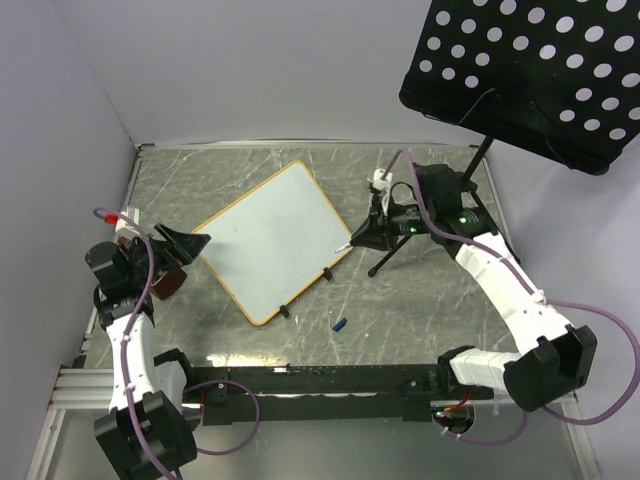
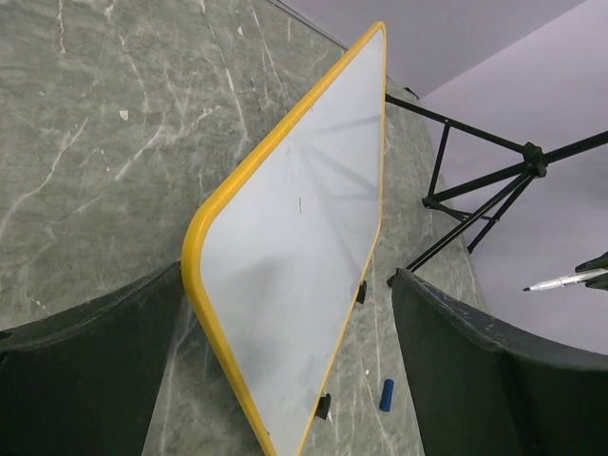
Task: Write a sentence on the whiteboard
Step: Pick up the whiteboard from the whiteboard stand.
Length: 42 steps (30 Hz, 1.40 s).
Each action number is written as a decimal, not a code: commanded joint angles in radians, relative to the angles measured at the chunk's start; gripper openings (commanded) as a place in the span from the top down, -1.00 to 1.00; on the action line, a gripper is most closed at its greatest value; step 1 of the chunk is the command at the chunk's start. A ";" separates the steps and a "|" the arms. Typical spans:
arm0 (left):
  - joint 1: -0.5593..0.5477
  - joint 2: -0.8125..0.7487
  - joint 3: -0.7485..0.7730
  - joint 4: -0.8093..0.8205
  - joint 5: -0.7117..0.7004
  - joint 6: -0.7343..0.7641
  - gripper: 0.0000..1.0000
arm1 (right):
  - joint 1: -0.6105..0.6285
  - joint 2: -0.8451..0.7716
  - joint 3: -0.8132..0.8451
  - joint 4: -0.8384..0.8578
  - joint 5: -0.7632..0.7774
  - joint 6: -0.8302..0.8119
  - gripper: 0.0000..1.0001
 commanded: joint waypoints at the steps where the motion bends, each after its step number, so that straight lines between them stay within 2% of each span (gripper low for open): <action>1: -0.001 -0.032 -0.004 0.027 0.022 -0.018 -0.88 | 0.067 0.046 0.149 -0.137 0.143 -0.151 1.00; 6: 0.000 -0.058 -0.019 0.022 0.018 -0.036 -0.90 | 0.159 0.052 0.191 -0.076 0.266 -0.142 1.00; 14: 0.000 -0.112 -0.037 0.007 0.005 -0.050 -0.93 | 0.265 0.066 0.163 0.025 0.344 -0.103 1.00; 22: -0.001 -0.115 -0.045 0.031 0.015 -0.068 -0.93 | 0.374 0.103 0.099 0.261 0.440 -0.069 1.00; 32: -0.012 -0.118 -0.065 0.062 0.032 -0.077 -0.83 | 0.454 0.086 -0.053 0.545 0.427 -0.019 1.00; 37: -0.013 -0.062 -0.079 0.122 0.058 -0.108 -0.72 | 0.473 0.110 -0.023 0.556 0.429 -0.043 1.00; 41: -0.032 -0.019 -0.074 0.142 0.076 -0.116 -0.59 | 0.473 0.144 0.059 0.503 0.398 -0.085 1.00; 42: -0.044 -0.006 -0.071 0.134 0.074 -0.110 -0.58 | 0.473 0.149 0.077 0.446 0.354 -0.104 1.00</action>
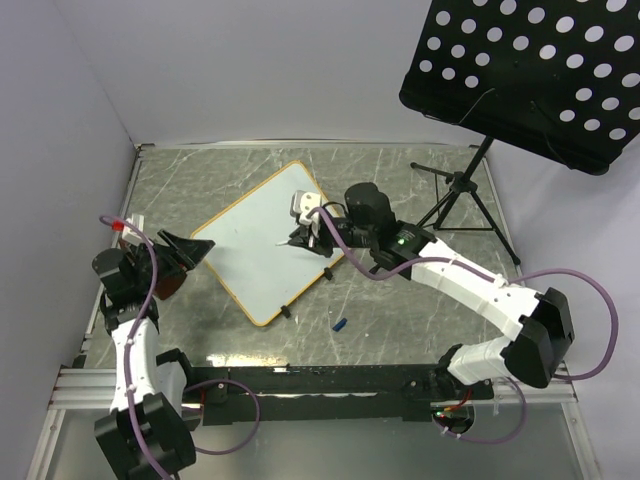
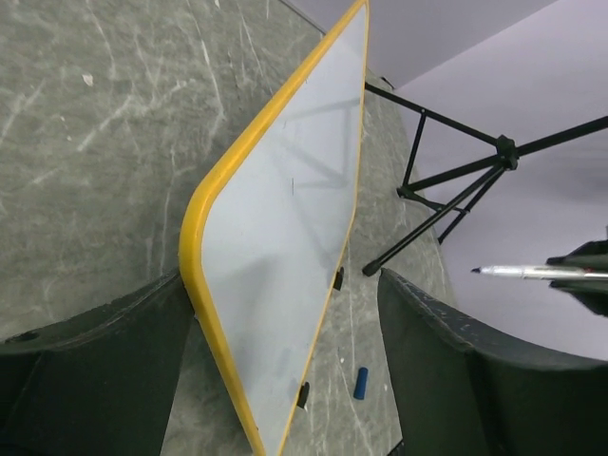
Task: Write a sentence on the whiteboard
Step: Pick up the whiteboard from the whiteboard stand.
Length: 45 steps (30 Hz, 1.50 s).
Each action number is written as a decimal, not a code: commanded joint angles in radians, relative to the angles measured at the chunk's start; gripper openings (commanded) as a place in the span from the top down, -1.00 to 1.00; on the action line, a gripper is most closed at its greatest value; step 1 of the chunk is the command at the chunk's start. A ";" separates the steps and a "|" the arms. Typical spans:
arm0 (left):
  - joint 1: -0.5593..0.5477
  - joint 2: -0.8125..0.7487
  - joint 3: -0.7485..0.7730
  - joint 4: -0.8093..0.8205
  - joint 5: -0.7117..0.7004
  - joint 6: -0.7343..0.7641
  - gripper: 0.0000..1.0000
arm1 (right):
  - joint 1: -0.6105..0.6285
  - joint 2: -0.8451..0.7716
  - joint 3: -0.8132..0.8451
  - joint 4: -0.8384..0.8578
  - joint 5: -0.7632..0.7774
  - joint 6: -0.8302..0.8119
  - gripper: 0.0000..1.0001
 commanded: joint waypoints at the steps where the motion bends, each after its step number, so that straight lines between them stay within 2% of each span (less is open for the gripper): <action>1: -0.037 0.031 0.019 0.037 0.049 0.005 -0.56 | 0.005 0.026 0.130 -0.045 -0.094 -0.099 1.00; 7: -0.069 0.025 0.042 -0.010 0.028 0.060 -0.55 | 0.000 0.020 0.236 -0.341 -0.199 -0.250 1.00; 12: -0.072 0.010 0.037 -0.006 0.026 0.065 -0.54 | -0.045 -0.020 0.242 -0.426 -0.217 -0.232 1.00; 14: -0.072 0.002 0.036 -0.009 0.022 0.066 -0.54 | -0.077 -0.014 0.266 -0.511 -0.228 -0.230 1.00; 17: -0.072 -0.007 0.034 -0.010 0.016 0.069 -0.53 | -0.144 0.059 0.390 -0.706 -0.283 -0.239 1.00; 18: -0.073 -0.009 0.036 -0.012 0.016 0.071 -0.53 | -0.163 0.078 0.461 -0.746 -0.305 -0.236 1.00; 20: -0.072 -0.015 0.032 -0.009 0.017 0.072 -0.53 | -0.189 0.096 0.494 -0.797 -0.341 -0.228 1.00; 22: -0.073 -0.023 0.031 -0.007 0.014 0.069 -0.54 | -0.190 0.037 0.430 -0.725 -0.343 -0.195 1.00; 23: -0.072 -0.024 0.029 -0.007 0.016 0.071 -0.54 | -0.192 0.012 0.347 -0.608 -0.351 -0.166 1.00; 25: -0.072 -0.030 0.028 -0.004 0.017 0.069 -0.54 | -0.175 0.013 0.323 -0.575 -0.360 -0.120 1.00; 29: -0.078 -0.039 0.026 -0.010 0.016 0.069 -0.54 | -0.119 0.004 0.233 -0.405 -0.323 -0.054 1.00; 37: -0.095 -0.052 0.023 -0.006 0.012 0.068 -0.53 | 0.014 -0.014 0.133 -0.341 -0.207 -0.098 1.00; 40: -0.095 -0.047 0.022 -0.004 0.016 0.060 -0.52 | 0.081 -0.003 0.116 -0.295 -0.120 -0.104 1.00; 45: -0.098 -0.040 0.022 -0.004 0.016 0.062 -0.49 | 0.127 0.039 0.129 -0.233 -0.061 -0.103 1.00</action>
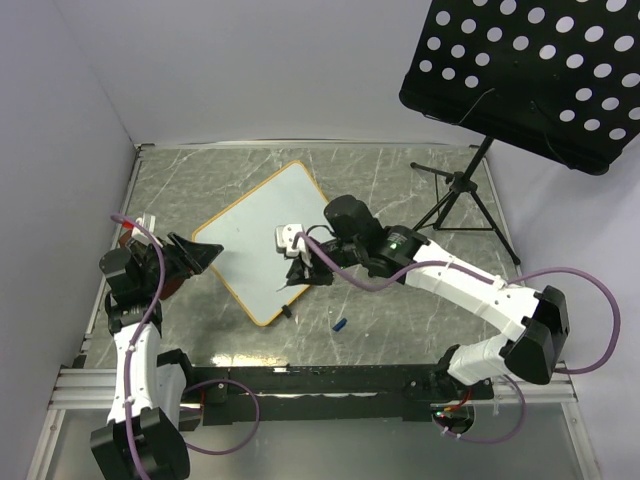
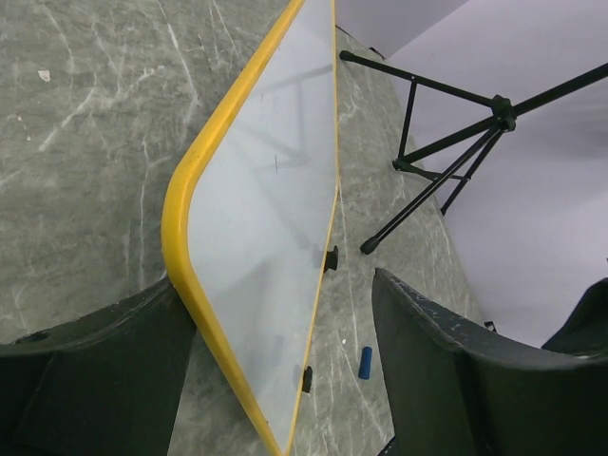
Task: Write a sentence on the whiteboard
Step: Pick up the whiteboard from the whiteboard stand.
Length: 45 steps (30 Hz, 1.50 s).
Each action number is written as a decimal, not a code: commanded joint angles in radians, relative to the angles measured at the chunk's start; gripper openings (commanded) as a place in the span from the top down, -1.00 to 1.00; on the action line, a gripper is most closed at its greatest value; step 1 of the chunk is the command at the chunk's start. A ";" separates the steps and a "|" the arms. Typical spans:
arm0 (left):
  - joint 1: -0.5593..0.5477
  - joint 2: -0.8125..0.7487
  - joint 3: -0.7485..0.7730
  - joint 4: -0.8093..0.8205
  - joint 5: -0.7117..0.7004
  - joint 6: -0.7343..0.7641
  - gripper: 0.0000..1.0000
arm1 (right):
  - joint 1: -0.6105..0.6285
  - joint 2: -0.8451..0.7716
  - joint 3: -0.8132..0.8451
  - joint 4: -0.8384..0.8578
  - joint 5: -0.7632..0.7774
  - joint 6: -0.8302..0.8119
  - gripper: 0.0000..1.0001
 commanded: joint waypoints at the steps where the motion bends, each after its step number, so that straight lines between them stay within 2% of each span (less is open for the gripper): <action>1: -0.009 -0.004 0.023 0.025 0.020 0.012 -0.49 | 0.031 0.015 0.018 0.137 0.075 -0.002 1.00; 9: -0.011 0.020 0.036 -0.032 -0.021 0.039 -0.49 | 0.051 0.071 0.033 0.149 0.052 -0.061 1.00; 24: -0.032 0.037 0.035 -0.038 -0.046 0.030 -0.49 | 0.069 0.118 0.062 0.158 0.039 -0.057 1.00; 45: -0.037 0.057 0.024 -0.012 -0.052 0.012 -0.32 | 0.071 0.160 0.117 0.134 0.013 -0.058 1.00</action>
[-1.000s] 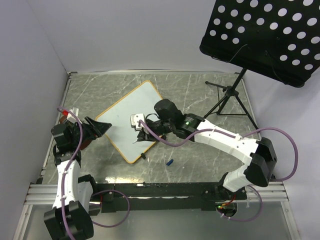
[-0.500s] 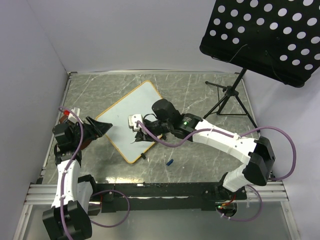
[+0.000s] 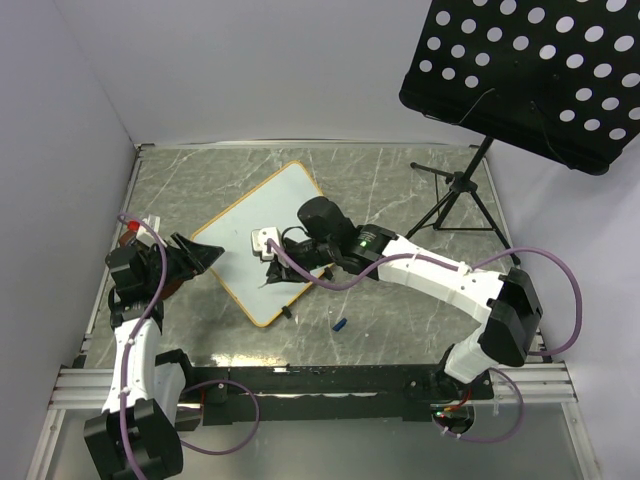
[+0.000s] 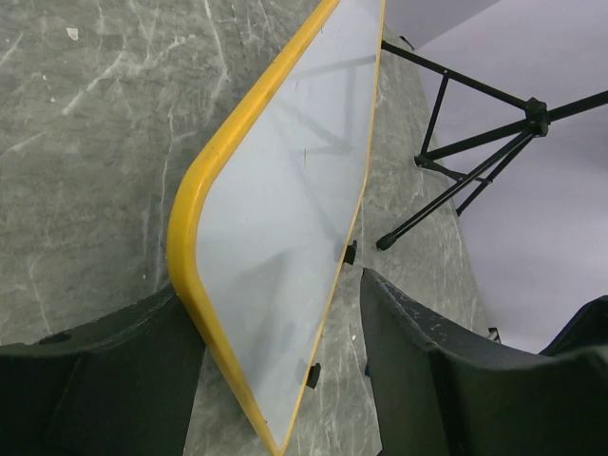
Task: Write a sentence on the whiteboard
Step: Pick up the whiteboard from the whiteboard stand.
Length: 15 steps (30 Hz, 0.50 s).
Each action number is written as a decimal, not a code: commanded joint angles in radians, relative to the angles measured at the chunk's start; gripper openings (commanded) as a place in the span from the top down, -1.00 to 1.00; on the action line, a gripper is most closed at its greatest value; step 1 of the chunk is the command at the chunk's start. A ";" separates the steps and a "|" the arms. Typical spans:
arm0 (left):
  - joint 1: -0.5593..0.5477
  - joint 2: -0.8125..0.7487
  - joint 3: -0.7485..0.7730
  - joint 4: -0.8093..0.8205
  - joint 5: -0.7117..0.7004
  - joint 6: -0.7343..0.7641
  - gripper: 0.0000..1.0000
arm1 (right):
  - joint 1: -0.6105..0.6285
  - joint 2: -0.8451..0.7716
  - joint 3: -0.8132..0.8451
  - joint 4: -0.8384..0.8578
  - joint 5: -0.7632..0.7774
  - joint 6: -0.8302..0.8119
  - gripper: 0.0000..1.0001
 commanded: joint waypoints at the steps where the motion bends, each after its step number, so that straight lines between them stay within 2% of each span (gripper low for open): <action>1: -0.005 0.007 0.024 0.046 0.019 -0.011 -0.31 | 0.009 0.005 0.059 0.016 -0.023 -0.015 1.00; 5: -0.007 0.025 0.032 0.032 -0.001 -0.003 -0.25 | 0.007 0.014 0.085 0.006 -0.026 -0.017 1.00; 11: -0.005 0.053 0.036 0.073 -0.004 -0.026 -0.02 | 0.009 0.025 0.092 0.009 -0.033 -0.017 1.00; 14: -0.005 0.065 0.036 0.092 0.020 -0.022 0.24 | 0.009 0.027 0.099 0.007 -0.036 -0.023 1.00; 15: -0.005 0.068 0.035 0.115 0.031 -0.018 0.41 | 0.010 0.028 0.101 0.006 -0.036 -0.023 1.00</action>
